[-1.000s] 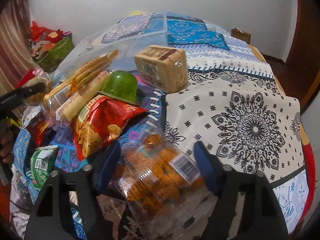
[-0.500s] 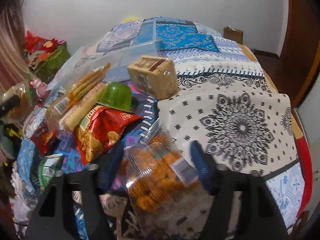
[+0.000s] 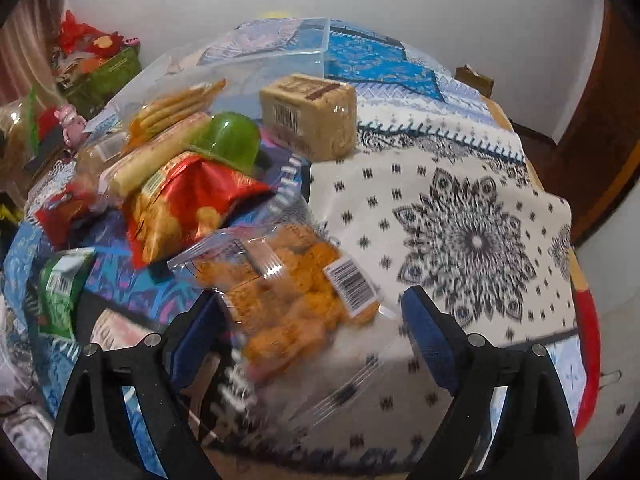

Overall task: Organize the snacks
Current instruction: 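Lift the orange cracker bag with the right gripper toward the clear box, then drop the cracker bag into the box with the right gripper while the left gripper drops its snack bag in, then grasp the green snack packet with the right gripper while the left gripper grasps the red cartoon chip bag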

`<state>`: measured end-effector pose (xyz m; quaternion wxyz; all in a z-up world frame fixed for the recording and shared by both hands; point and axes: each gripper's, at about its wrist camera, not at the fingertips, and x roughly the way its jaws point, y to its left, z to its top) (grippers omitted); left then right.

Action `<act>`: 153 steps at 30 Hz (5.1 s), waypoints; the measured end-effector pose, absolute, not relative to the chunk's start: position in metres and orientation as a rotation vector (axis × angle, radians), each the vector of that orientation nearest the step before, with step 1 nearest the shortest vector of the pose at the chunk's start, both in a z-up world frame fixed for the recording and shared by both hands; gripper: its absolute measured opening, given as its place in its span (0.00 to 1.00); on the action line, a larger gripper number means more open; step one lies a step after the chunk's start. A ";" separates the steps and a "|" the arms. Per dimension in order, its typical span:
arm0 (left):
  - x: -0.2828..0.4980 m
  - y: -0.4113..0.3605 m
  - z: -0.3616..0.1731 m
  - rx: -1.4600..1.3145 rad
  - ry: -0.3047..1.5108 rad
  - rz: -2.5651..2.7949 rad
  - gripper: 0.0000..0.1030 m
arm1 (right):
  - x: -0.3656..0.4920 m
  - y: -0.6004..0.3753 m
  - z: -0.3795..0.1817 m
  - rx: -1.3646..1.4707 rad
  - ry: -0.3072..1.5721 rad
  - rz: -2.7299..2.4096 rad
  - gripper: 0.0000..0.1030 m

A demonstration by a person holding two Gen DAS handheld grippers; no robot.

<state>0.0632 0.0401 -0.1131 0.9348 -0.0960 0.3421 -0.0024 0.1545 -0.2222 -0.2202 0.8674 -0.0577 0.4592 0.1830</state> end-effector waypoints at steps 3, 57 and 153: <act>0.065 0.042 -0.112 -0.201 0.695 0.004 0.49 | 0.165 -0.224 -0.222 -0.106 0.955 0.394 0.64; 0.301 0.058 -0.149 -0.185 0.825 0.045 0.49 | 0.309 -0.116 -0.157 -0.071 0.805 0.539 0.47; 0.133 0.050 -0.207 -0.089 1.036 -0.055 0.81 | 0.108 -0.151 -0.180 -0.009 0.894 0.615 0.28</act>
